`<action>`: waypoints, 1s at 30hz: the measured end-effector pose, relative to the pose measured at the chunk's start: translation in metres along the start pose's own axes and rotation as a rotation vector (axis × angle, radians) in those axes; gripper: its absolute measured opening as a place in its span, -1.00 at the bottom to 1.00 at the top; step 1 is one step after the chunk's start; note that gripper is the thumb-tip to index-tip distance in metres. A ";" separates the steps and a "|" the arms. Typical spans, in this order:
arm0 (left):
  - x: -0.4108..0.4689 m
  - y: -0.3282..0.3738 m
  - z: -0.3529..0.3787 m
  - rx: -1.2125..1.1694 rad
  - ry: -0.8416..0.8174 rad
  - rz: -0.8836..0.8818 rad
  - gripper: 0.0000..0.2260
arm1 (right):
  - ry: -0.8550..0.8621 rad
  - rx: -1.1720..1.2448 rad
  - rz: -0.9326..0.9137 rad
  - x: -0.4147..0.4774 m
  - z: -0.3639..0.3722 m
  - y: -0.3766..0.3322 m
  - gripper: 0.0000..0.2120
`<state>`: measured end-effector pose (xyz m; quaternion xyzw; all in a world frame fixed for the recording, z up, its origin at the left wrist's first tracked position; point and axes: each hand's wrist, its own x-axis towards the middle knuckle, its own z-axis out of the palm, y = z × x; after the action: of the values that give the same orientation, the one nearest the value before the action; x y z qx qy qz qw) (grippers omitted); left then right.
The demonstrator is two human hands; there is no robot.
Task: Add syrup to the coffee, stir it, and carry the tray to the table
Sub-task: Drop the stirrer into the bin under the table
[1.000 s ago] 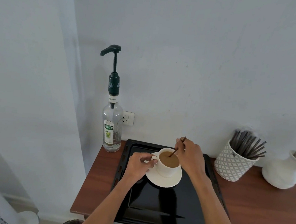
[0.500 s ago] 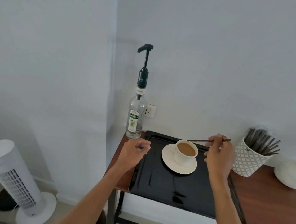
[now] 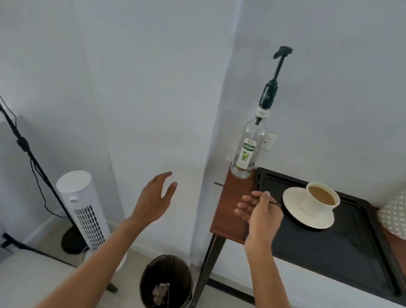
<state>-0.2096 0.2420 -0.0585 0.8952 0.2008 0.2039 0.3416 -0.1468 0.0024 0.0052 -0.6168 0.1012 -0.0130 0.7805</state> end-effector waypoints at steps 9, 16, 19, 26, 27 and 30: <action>0.052 -0.127 -0.014 0.219 -0.152 0.113 -0.45 | 0.078 -0.257 -0.047 -0.051 0.095 0.123 -0.67; 0.113 -0.211 0.053 0.295 -0.152 0.232 -0.40 | 0.119 -0.445 0.029 -0.024 0.114 0.242 -0.72; 0.120 -0.246 0.096 0.297 -0.120 0.278 -0.35 | 0.099 -0.507 0.084 -0.007 0.109 0.303 -0.72; 0.134 -0.300 0.194 0.387 0.075 0.302 0.01 | 0.102 -0.601 0.246 0.023 0.077 0.446 -0.73; 0.136 -0.306 0.205 0.400 0.092 0.308 0.05 | 0.097 -0.618 0.262 0.026 0.075 0.463 -0.73; 0.138 -0.325 0.230 0.431 0.121 0.325 0.16 | 0.068 -0.666 0.298 0.034 0.072 0.507 -0.74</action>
<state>-0.0506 0.4119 -0.4094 0.9539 0.1131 0.2617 0.0935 -0.1537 0.1876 -0.4730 -0.8147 0.2145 0.1143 0.5265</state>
